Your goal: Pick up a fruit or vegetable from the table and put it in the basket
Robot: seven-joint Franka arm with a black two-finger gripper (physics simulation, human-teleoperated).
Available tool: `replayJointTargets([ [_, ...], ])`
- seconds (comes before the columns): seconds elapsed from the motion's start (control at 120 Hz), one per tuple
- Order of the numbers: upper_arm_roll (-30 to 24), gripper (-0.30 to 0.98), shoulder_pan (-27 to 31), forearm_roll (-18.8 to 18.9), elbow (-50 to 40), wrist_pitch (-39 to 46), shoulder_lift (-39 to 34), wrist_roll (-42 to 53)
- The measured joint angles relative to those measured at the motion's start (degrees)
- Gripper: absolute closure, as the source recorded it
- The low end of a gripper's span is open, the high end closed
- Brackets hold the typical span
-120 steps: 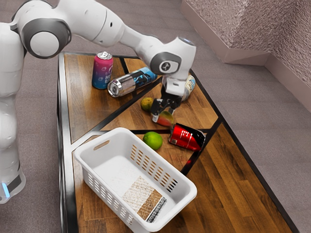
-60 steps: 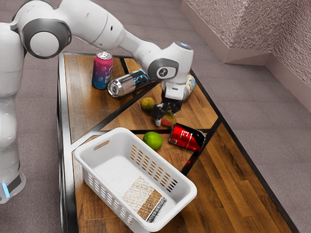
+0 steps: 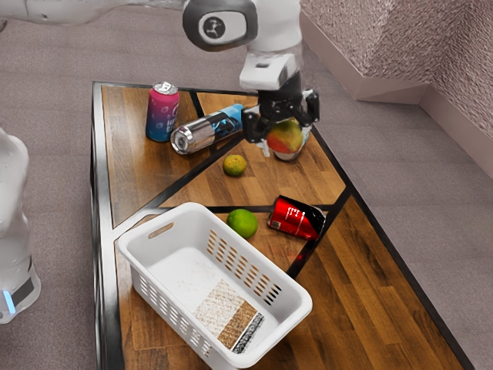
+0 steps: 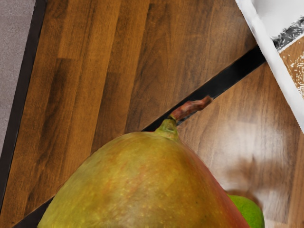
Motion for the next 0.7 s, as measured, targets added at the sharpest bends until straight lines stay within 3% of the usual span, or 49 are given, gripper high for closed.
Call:
replayJointTargets([
  [0.133,-0.17,0.29,-5.5,-0.3,-8.48,-4.02,-6.38,-1.44],
  [0.25,-1.07,0.32,-9.29,-0.52,-13.18,-5.73,-7.82,-2.81],
  [0.7,-3.95,0.3,-9.52,-1.36,-17.69,-0.79,-1.11,-6.91],
])
